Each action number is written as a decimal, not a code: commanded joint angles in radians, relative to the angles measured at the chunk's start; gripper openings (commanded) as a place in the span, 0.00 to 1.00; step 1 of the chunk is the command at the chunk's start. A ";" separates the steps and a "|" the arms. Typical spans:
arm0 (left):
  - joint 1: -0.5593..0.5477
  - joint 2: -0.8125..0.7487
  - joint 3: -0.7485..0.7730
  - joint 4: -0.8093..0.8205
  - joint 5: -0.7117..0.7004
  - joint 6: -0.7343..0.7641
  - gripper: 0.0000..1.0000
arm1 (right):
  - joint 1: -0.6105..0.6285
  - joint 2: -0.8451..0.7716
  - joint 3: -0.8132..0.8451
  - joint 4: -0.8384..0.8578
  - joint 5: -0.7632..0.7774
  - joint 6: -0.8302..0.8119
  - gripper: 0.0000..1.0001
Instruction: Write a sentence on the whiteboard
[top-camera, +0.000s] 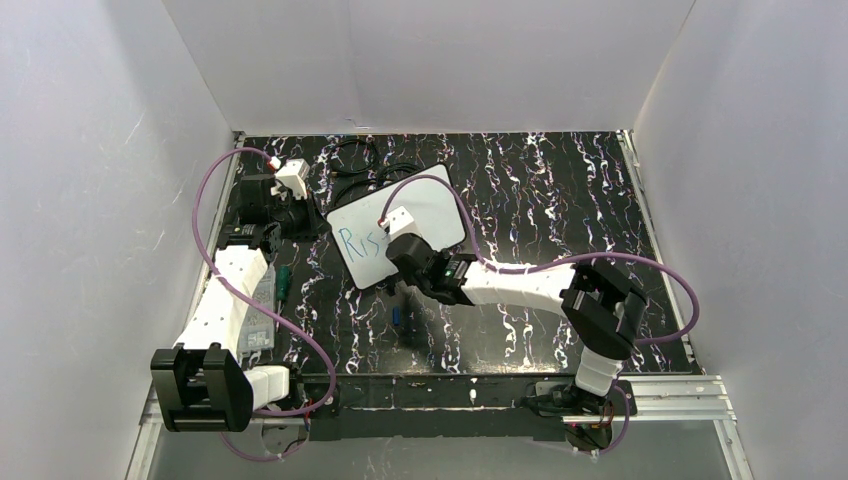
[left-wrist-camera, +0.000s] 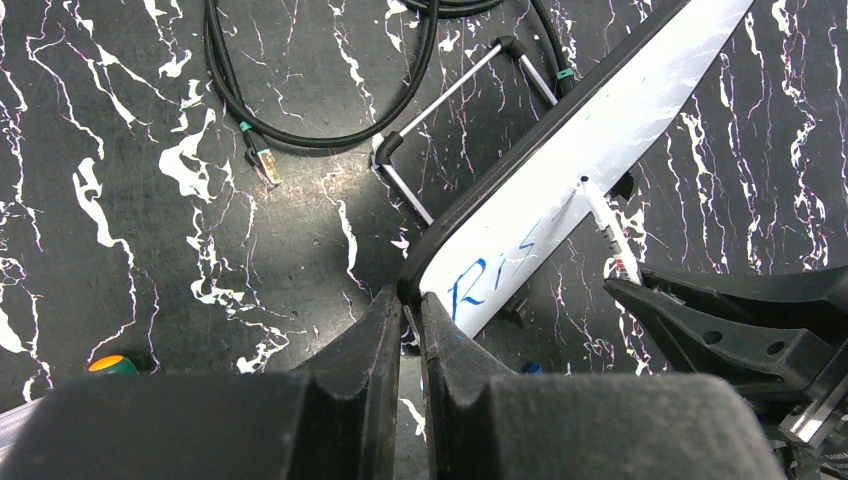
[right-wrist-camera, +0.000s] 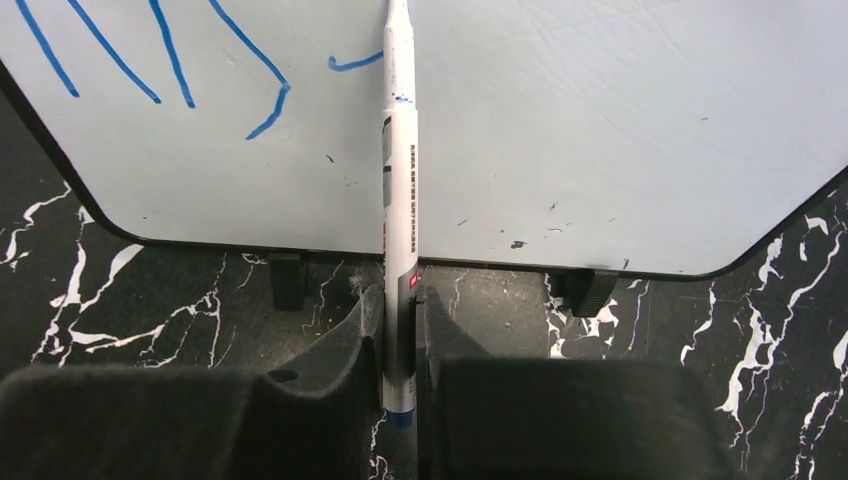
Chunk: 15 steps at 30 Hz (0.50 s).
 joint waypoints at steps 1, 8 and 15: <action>0.003 -0.021 0.000 -0.001 0.004 0.015 0.00 | -0.006 0.011 0.044 0.038 -0.026 -0.018 0.01; 0.002 -0.021 0.001 -0.001 0.006 0.015 0.00 | 0.002 0.014 0.005 0.039 -0.082 0.012 0.01; 0.003 -0.021 0.000 -0.002 0.006 0.015 0.00 | 0.008 0.019 -0.017 0.016 -0.090 0.045 0.01</action>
